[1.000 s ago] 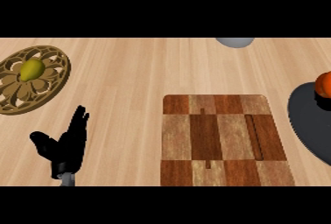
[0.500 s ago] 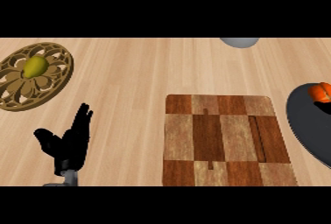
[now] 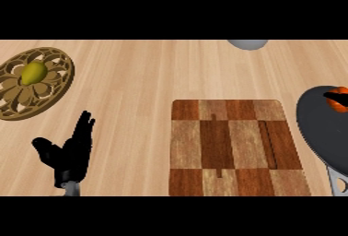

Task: Pick the squash from the cutting board and place it in the pan

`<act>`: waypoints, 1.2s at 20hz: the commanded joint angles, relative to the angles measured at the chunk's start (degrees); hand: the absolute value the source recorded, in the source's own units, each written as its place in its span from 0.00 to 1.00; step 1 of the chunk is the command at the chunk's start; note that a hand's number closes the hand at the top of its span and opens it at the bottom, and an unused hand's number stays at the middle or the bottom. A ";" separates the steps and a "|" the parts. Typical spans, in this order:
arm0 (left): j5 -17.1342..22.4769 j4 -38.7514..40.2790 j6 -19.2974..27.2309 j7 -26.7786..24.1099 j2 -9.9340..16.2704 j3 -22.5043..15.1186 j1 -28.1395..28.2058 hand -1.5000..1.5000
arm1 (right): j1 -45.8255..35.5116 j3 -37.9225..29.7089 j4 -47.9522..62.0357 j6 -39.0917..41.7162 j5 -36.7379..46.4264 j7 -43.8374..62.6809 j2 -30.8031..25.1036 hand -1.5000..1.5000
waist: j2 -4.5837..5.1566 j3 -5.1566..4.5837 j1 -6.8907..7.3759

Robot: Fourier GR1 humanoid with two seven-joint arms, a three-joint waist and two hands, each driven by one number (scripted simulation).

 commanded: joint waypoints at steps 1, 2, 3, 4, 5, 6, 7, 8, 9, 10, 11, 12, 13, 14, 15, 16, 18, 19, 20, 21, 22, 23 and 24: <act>1.58 3.67 -1.58 1.42 0.43 1.02 -0.21 0.50 | -1.45 -5.93 3.48 9.85 -7.86 -3.58 -2.98 0.00 | 0.15 -0.52 -1.17; 2.04 3.51 -2.55 -0.69 0.76 1.65 1.68 0.50 | -0.52 -7.74 4.85 10.89 -9.82 -5.07 -2.41 0.00 | 0.22 -0.49 -0.80; 1.61 3.68 -1.89 -0.06 0.13 1.08 0.83 0.50 | 0.61 -9.13 5.93 16.57 -11.57 -5.46 -5.60 0.00 | 0.21 -0.46 -1.53; 1.33 3.51 -1.43 0.00 0.19 1.29 1.22 0.50 | -1.21 -9.28 6.91 18.04 -12.06 -2.94 -6.23 0.00 | 0.08 -0.54 -1.10; 0.33 2.35 -0.32 0.23 -1.15 -0.25 1.11 0.50 | 0.26 -9.92 8.22 20.97 -12.88 -4.31 -7.48 0.00 | 0.09 -0.50 -1.16; 1.96 3.51 -2.52 -1.61 -0.05 1.47 2.20 0.50 | 2.57 -10.78 8.74 24.55 -14.09 -6.31 -8.45 0.00 | 0.04 -0.53 -1.51; 0.28 1.63 0.49 1.91 -0.56 0.42 0.30 0.50 | 3.21 -11.89 9.54 27.06 -15.20 -7.59 -10.35 0.00 | 0.09 -0.44 -1.54; 1.77 1.87 -1.35 1.76 0.25 1.38 0.22 0.50 | 3.47 -11.52 10.19 30.02 -15.21 -7.15 -12.03 0.00 | 0.03 -0.51 -1.41; 0.95 4.33 -0.98 -1.74 -1.45 0.92 1.01 0.50 | 6.18 -11.60 9.59 33.19 -16.09 -9.30 -11.02 0.00 | -0.22 -0.60 -2.25; -0.37 2.36 0.77 -0.46 -1.58 0.21 1.62 0.50 | 6.46 -12.34 10.26 36.84 -17.01 -9.74 -13.56 0.00 | -0.20 -0.54 -1.96; 1.42 1.46 -1.69 1.31 0.49 1.26 2.27 0.50 | 7.97 -11.89 10.43 38.62 -16.83 -11.23 -14.05 0.00 | -0.20 -0.55 -1.72; 1.68 2.57 -2.18 -0.26 0.26 1.71 3.07 0.50 | 9.57 -11.89 10.15 40.36 -17.28 -13.05 -13.70 0.00 | -0.27 -0.59 -1.88; -1.24 2.25 1.67 1.25 -2.60 -1.09 -0.06 0.50 | 10.02 -11.79 10.24 42.06 -17.71 -13.77 -13.31 0.00 | -0.28 -0.58 -2.14; 2.45 4.88 -2.90 0.61 0.75 2.75 -0.33 0.50 | 12.60 -11.50 9.43 45.04 -17.95 -15.11 -13.64 0.00 | -0.39 -0.66 -2.70; 0.83 1.97 -0.88 0.75 -1.02 0.78 1.11 0.50 | 12.67 -11.40 9.14 44.89 -18.37 -14.28 -15.01 0.00 | -0.39 -0.63 -2.05; 0.03 -1.06 -0.14 3.44 0.52 0.61 2.64 0.50 | 14.63 -10.62 8.15 46.92 -18.21 -15.32 -14.66 0.00 | -0.54 -0.63 -2.18; -1.14 -0.76 1.57 1.45 -2.22 -0.75 3.60 0.50 | 15.12 -9.93 6.00 46.04 -18.97 -15.41 -13.16 0.00 | -0.58 -0.68 -2.21; -0.99 -3.51 1.21 3.60 -1.34 -1.08 3.58 0.50 | 17.80 -10.17 5.26 46.64 -19.59 -16.88 -13.35 0.00 | -0.63 -0.67 -2.36; 0.04 1.46 -0.04 2.32 -1.12 0.73 0.59 0.50 | 16.00 -10.09 5.43 45.06 -20.41 -13.28 -13.68 0.00 | -0.46 -0.69 -2.18; -0.42 0.95 0.08 2.66 -0.74 0.58 1.49 0.50 | 17.26 -9.99 3.27 46.00 -21.16 -13.44 -13.34 0.00 | -0.60 -0.73 -2.48; -0.32 1.77 0.03 0.32 -1.70 0.74 2.34 0.50 | 18.64 -10.63 2.34 46.28 -22.60 -12.28 -13.20 0.00 | -0.64 -0.76 -2.61; 0.81 -1.15 -1.18 2.77 0.36 1.75 2.96 0.50 | 22.07 -10.34 1.72 45.28 -22.55 -14.64 -12.00 0.00 | -0.63 -0.72 -2.47; -0.05 0.30 0.30 1.67 -1.36 1.17 3.00 0.50 | 21.22 -10.92 1.11 46.88 -24.05 -12.20 -13.25 0.00 | -0.63 -0.74 -2.53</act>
